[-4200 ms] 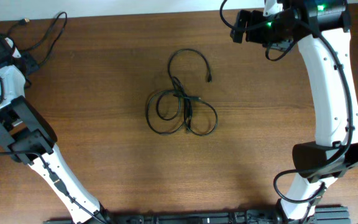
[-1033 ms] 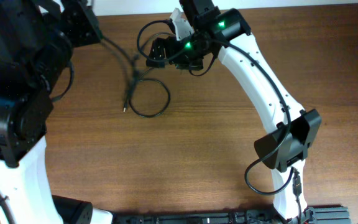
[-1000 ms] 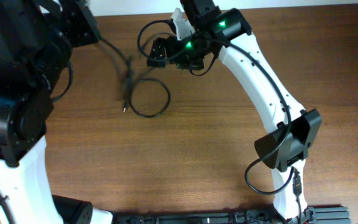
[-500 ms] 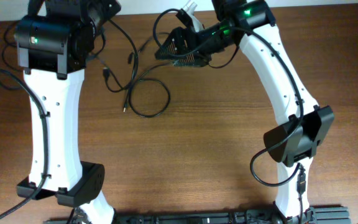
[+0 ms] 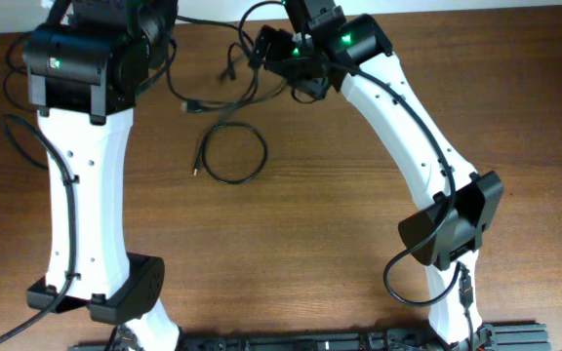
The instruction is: Untangle cables
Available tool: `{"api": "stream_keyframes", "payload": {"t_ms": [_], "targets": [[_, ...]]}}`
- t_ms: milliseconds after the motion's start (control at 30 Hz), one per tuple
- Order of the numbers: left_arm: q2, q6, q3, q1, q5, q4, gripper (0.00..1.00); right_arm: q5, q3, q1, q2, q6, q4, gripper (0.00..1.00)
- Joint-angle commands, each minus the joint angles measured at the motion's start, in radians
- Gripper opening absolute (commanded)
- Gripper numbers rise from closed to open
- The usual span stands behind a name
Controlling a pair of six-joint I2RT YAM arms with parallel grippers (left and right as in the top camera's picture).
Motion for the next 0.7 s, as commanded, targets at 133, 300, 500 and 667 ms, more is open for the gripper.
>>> {"api": "stream_keyframes", "payload": {"t_ms": [133, 300, 500, 667], "targets": [[-0.123, -0.013, 0.007, 0.005, 0.063, 0.002, 0.0, 0.106, -0.001, 0.006, 0.064, 0.028, 0.106, 0.99], [-0.182, 0.061, 0.006, 0.153, -0.087, -0.058, 0.0, 0.145, -0.001, -0.035, 0.073, 0.016, -0.04, 0.99], [-0.185, 0.396, 0.006, 0.233, 0.058, -0.014, 0.0, 0.116, -0.001, -0.035, 0.073, -0.005, -0.183, 0.99], [-0.153, 0.438, 0.006, 0.224, 0.17, -0.107, 0.0, -0.262, 0.043, -0.096, -0.021, -0.463, -0.172, 0.89]]}}
